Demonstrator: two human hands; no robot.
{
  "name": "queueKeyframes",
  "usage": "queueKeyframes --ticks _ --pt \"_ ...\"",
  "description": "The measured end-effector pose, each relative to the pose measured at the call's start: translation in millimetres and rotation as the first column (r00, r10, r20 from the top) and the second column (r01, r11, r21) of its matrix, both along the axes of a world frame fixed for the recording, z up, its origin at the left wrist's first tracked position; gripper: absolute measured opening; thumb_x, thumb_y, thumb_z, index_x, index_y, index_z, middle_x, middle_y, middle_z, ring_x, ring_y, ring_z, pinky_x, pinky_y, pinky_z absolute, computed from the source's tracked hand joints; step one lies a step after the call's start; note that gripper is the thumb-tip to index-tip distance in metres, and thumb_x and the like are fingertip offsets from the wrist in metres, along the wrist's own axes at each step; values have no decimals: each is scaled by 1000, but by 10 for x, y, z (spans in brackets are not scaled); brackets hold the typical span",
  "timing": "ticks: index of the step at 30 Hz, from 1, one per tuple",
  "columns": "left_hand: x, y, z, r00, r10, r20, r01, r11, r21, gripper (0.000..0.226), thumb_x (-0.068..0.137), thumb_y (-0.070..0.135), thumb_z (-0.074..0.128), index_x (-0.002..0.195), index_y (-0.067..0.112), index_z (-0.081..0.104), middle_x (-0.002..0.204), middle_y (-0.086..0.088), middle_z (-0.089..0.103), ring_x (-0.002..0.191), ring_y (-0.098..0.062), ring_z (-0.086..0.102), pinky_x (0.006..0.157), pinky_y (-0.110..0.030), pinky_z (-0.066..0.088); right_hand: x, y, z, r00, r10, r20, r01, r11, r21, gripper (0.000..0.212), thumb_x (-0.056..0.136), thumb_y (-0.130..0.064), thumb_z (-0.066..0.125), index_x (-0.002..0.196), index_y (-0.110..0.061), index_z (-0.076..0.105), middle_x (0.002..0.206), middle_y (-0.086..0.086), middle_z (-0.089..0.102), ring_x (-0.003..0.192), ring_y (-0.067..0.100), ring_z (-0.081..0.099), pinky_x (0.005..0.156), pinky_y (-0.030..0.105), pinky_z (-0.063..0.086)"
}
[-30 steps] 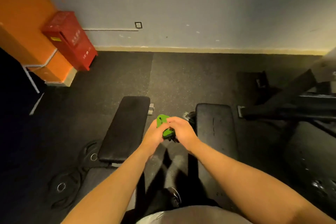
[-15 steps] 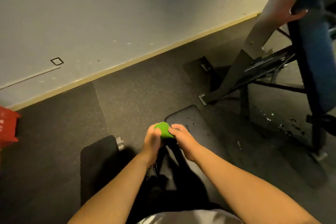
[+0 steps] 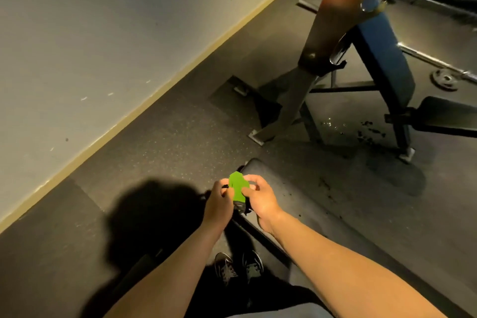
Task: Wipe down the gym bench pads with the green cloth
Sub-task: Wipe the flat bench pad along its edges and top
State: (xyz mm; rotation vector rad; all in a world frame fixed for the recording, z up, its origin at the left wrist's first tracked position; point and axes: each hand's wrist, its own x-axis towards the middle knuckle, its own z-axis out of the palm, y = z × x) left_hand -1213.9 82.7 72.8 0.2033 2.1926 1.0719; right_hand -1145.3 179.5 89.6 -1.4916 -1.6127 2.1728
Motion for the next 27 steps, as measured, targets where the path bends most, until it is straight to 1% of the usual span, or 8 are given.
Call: queueKeyframes --ticks 4,7,10,13,18,21,24,27 --pt "-166 166 -158 988 -139 63 141 990 -24 40 103 41 42 142 31 44 124 7 55 114 -21 58 101 -46 46 -166 141 -243 999 -34 14 35 998 -49 19 90 -5 62 102 -18 65 89 1 64 77 14 59 63 24 46" --pt "-341 180 -441 981 -166 101 165 986 15 50 102 46 43 150 38 33 139 9 49 125 -17 51 108 -49 43 -293 174 -428 999 -41 20 43 992 -116 22 91 -2 52 100 -16 66 91 11 63 78 22 58 68 31 48" --pt "-548 244 -664 967 -155 201 134 984 116 47 103 32 48 149 31 36 142 1 50 124 -15 53 105 -34 45 -390 205 -589 997 -63 49 70 984 -164 28 95 3 40 106 -10 62 89 12 59 68 17 56 60 23 49" --pt "-822 333 -891 919 -225 323 169 967 192 49 105 20 49 151 28 36 143 7 51 127 -9 53 103 -23 43 -592 273 -806 990 -122 76 132 981 -143 23 98 4 40 104 -8 59 85 11 64 66 14 60 57 20 51" --pt "-1447 491 -1536 898 -331 288 299 942 151 29 104 17 50 125 37 53 120 7 64 107 -3 60 82 -19 45 -1175 276 -1466 972 -162 168 167 986 -17 19 96 -3 48 104 -9 65 96 19 68 81 25 56 73 40 46" --pt "-1630 556 -1776 914 -324 246 303 945 121 24 104 18 49 122 32 57 112 7 65 98 -3 60 74 -20 44 -1390 275 -1802 960 -160 232 139 985 102 20 96 -3 49 96 -15 66 92 3 66 82 22 57 70 34 47" --pt "-1773 672 -2280 926 -310 213 293 950 107 28 104 15 47 127 29 57 115 8 63 99 -5 59 82 -24 47 -1550 372 -2262 938 -162 305 95 970 223 27 97 -5 49 91 -27 63 101 -4 67 89 15 60 74 24 45" --pt "-1826 851 -2804 947 -275 166 260 959 110 36 102 6 44 130 26 56 118 6 62 97 -4 59 75 -15 45 -1564 541 -2775 922 -132 363 14 951 309 30 96 -4 49 115 -22 64 123 1 64 108 17 59 92 24 43"
